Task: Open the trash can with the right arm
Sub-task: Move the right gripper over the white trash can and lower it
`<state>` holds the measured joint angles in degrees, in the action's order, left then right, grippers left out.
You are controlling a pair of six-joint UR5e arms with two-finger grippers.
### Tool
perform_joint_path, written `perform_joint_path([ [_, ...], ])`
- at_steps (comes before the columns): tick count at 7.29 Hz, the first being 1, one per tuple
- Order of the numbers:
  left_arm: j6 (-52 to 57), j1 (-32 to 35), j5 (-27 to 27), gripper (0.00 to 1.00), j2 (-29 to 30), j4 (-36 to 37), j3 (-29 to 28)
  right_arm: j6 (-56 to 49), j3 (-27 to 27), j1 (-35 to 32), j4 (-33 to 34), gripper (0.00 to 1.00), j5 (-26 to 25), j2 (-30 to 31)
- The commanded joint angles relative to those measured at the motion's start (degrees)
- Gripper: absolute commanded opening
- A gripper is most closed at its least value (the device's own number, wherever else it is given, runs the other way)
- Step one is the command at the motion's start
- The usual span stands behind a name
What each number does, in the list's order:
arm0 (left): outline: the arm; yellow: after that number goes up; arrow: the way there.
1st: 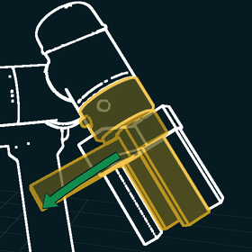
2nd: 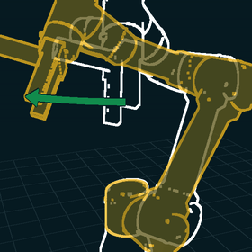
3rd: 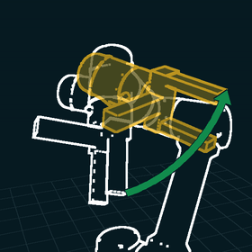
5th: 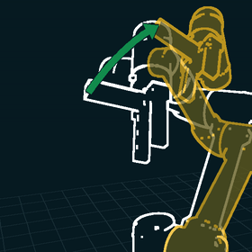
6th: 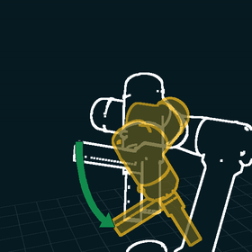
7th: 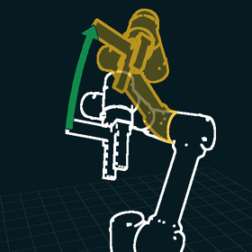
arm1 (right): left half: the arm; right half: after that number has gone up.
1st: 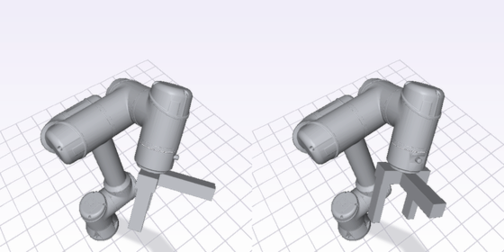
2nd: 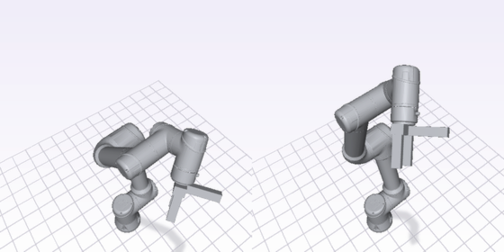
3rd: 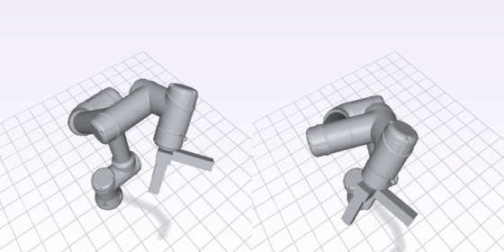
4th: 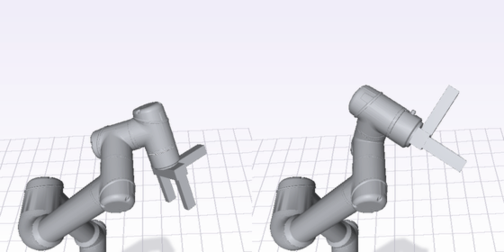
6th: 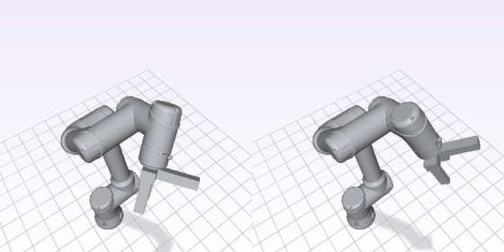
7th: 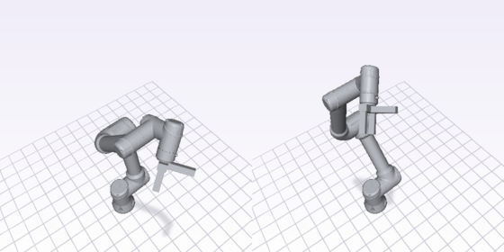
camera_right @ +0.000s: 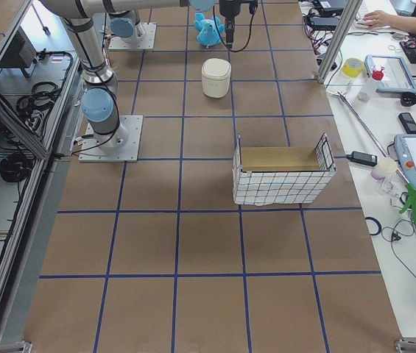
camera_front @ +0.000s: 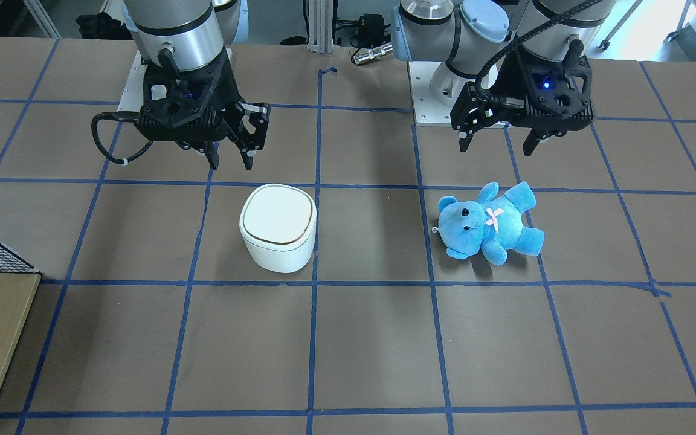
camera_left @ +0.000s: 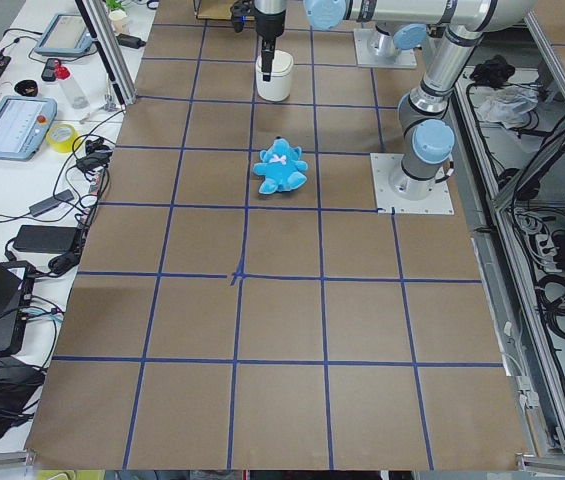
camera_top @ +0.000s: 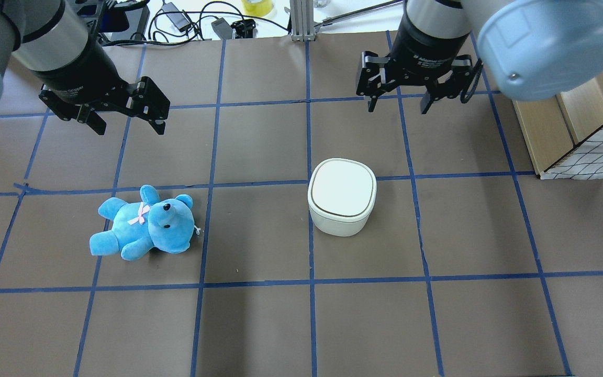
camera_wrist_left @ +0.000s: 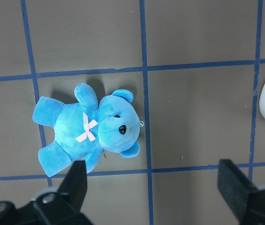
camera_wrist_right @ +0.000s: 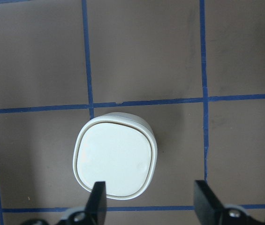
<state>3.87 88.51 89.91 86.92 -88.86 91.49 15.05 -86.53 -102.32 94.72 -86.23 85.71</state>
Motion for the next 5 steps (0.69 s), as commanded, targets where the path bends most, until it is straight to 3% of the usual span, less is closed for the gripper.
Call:
perform_joint_path([
  [1, 0.00, 0.00, 0.00, 1.00, 0.00, 0.00, 0.00, -0.01, -0.31, -0.60, 0.47, 0.00, 0.10, -2.28],
  [2, 0.00, 0.00, 0.00, 1.00, 0.00, 0.00, 0.00, 0.07, -0.57, -0.60, 1.77, 0.00, -0.25, -3.52],
  [5, 0.00, 0.00, 0.00, 1.00, 0.00, 0.00, 0.00, 0.42, -11.88, -0.68, 14.41, 0.00, -0.34, -4.15],
])
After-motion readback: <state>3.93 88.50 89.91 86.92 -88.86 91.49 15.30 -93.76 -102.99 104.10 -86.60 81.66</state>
